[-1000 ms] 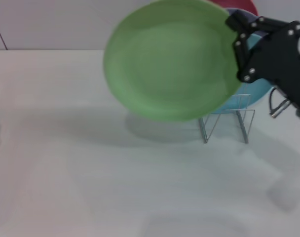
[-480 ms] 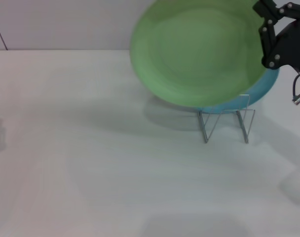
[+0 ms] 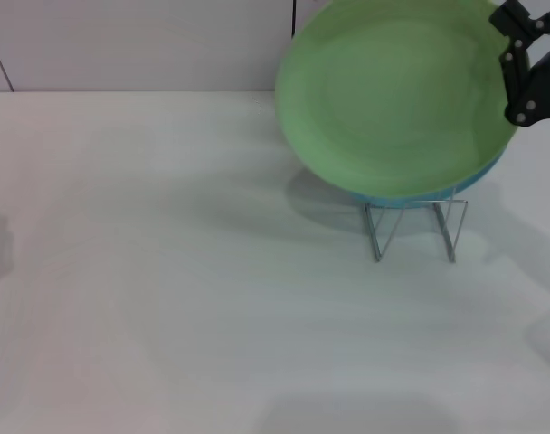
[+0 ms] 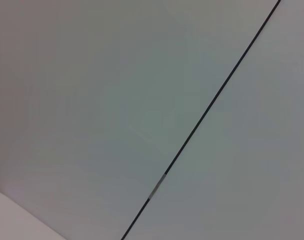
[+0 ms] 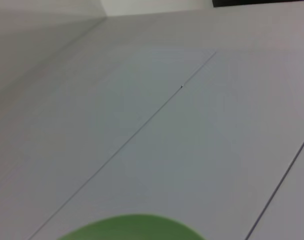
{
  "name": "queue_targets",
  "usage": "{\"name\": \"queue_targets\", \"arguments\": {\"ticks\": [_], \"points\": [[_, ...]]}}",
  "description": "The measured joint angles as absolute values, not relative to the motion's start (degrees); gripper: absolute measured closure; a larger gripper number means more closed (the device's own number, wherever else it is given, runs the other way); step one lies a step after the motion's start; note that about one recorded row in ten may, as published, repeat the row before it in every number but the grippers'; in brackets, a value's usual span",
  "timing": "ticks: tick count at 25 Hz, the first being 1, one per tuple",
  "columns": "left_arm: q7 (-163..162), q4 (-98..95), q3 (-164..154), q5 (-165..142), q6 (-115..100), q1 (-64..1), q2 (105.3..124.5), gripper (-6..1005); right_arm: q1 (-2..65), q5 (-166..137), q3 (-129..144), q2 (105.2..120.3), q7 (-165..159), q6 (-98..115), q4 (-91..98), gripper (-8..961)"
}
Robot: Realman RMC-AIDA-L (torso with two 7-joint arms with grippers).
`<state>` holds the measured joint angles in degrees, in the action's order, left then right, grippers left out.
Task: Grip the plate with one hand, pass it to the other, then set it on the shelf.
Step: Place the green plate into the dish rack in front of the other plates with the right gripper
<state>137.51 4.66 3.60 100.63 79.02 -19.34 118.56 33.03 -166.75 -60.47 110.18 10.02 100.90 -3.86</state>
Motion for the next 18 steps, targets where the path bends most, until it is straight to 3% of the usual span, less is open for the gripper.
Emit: {"name": "queue_targets", "arguments": {"ticks": [18], "points": [[137.5,7.8,3.4,100.6,79.6,-18.9,118.63,519,35.0,-167.0,-58.9,108.12,14.0,100.1,-0.2,939]]}}
